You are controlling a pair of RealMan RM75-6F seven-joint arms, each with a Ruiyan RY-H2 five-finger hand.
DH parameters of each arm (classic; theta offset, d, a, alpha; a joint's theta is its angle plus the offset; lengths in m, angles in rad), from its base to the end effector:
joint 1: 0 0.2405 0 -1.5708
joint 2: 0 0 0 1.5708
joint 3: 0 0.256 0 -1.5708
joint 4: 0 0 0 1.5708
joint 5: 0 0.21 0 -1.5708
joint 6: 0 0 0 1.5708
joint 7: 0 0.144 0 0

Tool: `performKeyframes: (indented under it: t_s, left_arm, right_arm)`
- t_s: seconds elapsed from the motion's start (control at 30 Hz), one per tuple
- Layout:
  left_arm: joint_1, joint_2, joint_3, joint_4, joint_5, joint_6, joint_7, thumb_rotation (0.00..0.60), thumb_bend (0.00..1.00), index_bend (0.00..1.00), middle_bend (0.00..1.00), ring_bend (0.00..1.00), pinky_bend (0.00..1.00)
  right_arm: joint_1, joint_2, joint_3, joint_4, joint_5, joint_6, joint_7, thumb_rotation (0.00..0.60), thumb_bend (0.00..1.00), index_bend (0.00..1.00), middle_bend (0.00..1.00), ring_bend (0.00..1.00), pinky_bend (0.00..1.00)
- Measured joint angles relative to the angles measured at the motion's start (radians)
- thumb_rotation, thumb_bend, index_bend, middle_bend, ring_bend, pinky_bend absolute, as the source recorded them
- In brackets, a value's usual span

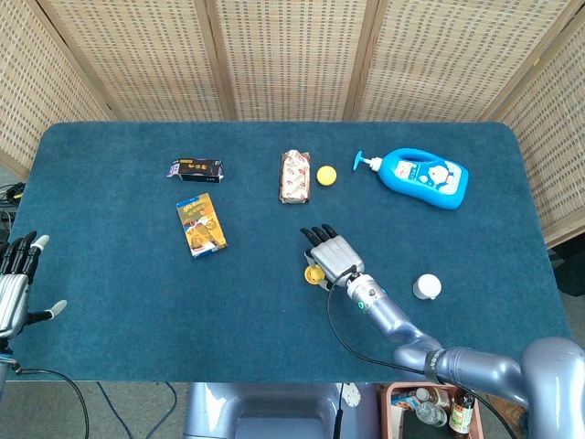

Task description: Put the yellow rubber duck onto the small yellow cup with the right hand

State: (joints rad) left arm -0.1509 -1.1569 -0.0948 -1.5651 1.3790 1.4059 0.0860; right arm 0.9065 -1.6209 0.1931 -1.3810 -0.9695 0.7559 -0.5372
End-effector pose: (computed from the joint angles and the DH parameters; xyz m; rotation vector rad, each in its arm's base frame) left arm -0.3204 0.2115 0.1542 -1.3612 -0.8757 -0.8129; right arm -0.1114 -0.3648 -0.0551 2.0912 -0.8233 0.7410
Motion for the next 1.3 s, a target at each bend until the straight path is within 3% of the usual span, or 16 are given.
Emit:
performKeyframes:
  t_s: [0.13,0.17,0.27,0.33,0.57,0.77,0.97,1.13,1.3]
  left_arm:
    - [-0.003,0.002,-0.002,0.003,-0.007,-0.007,-0.004,0.6,0.0,0.0,0.0,0.0,0.0]
    - [-0.004,0.002,-0.003,0.004,-0.008,-0.008,-0.005,0.6,0.0,0.0,0.0,0.0,0.0]
    - [-0.006,0.001,-0.003,0.007,-0.01,-0.012,-0.005,0.6,0.0,0.0,0.0,0.0,0.0]
    - [-0.007,0.001,-0.003,0.008,-0.012,-0.016,-0.005,0.6,0.0,0.0,0.0,0.0,0.0]
    - [-0.01,-0.001,-0.002,0.009,-0.016,-0.023,-0.004,0.6,0.0,0.0,0.0,0.0,0.0]
    - [-0.01,0.0,0.003,0.01,-0.012,-0.023,-0.008,0.6,0.0,0.0,0.0,0.0,0.0]
    - [-0.007,-0.001,0.013,0.008,0.003,-0.02,-0.008,0.6,0.0,0.0,0.0,0.0,0.0]
    - [-0.005,-0.004,0.026,0.003,0.028,-0.013,0.003,0.6,0.0,0.0,0.0,0.0,0.0]
    - [0.002,-0.005,0.035,-0.005,0.053,0.011,0.009,0.6,0.0,0.0,0.0,0.0,0.0]
  right_arm:
    - [0.013,-0.009,-0.006,0.012,0.028,0.003,-0.014,0.6,0.3,0.53,0.0,0.0,0.0]
    - [0.015,-0.01,-0.008,0.013,0.035,0.004,-0.017,0.6,0.29,0.47,0.0,0.0,0.0]
    - [0.022,-0.012,-0.018,0.014,0.054,0.008,-0.032,0.6,0.13,0.12,0.0,0.0,0.0]
    - [0.024,-0.012,-0.019,0.008,0.059,0.02,-0.033,0.6,0.08,0.01,0.0,0.0,0.0]
    - [0.015,0.026,-0.018,-0.062,0.04,0.076,-0.028,0.6,0.08,0.0,0.0,0.0,0.0]
    - [-0.057,0.134,-0.038,-0.19,-0.043,0.203,-0.002,0.6,0.01,0.0,0.0,0.0,0.0]
    - [-0.216,0.228,-0.114,-0.211,-0.232,0.442,0.087,0.6,0.0,0.0,0.0,0.0,0.0]
    - [-0.413,0.263,-0.18,-0.134,-0.339,0.67,0.266,0.6,0.0,0.0,0.0,0.0,0.0]
    - [-0.563,0.281,-0.228,-0.085,-0.411,0.819,0.349,0.6,0.0,0.0,0.0,0.0,0.0]
